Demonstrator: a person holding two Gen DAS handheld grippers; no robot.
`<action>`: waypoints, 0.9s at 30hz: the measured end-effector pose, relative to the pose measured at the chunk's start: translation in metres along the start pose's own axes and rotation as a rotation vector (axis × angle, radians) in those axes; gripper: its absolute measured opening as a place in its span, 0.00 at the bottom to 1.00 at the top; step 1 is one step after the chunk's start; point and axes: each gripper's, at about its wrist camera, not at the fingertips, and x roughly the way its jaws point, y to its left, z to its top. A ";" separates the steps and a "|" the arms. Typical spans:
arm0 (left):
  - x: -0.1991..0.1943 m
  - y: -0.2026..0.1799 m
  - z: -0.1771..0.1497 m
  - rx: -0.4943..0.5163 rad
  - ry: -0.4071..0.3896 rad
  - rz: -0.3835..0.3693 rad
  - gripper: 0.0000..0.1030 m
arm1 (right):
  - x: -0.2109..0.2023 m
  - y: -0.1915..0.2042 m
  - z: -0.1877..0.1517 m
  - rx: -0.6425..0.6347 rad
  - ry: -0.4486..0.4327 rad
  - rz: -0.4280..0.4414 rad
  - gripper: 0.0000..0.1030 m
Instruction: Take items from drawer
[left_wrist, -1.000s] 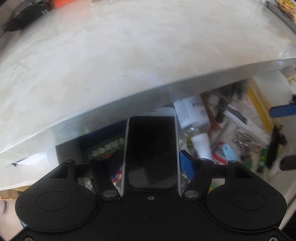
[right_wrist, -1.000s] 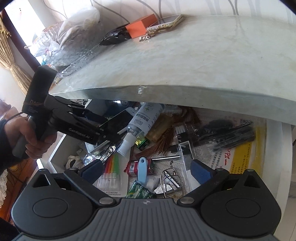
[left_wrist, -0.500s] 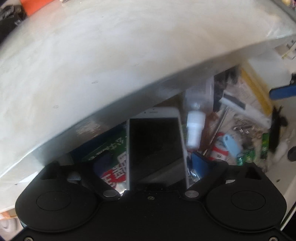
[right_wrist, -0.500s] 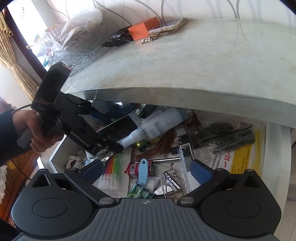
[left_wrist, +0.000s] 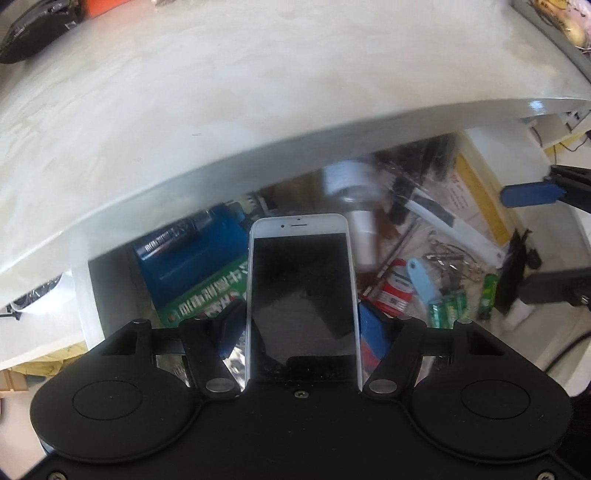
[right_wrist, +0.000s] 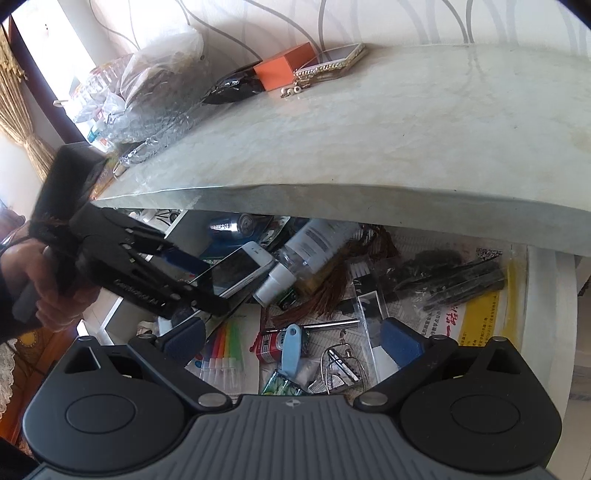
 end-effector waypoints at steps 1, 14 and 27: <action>0.001 -0.006 0.002 -0.006 -0.008 0.002 0.63 | 0.001 0.000 0.000 0.000 0.003 0.001 1.00; -0.089 -0.019 0.024 -0.102 -0.293 0.065 0.01 | 0.002 0.000 0.000 0.007 0.009 -0.003 1.00; -0.011 -0.004 0.015 -0.096 -0.072 0.093 0.66 | 0.000 0.000 -0.001 -0.004 -0.002 0.006 1.00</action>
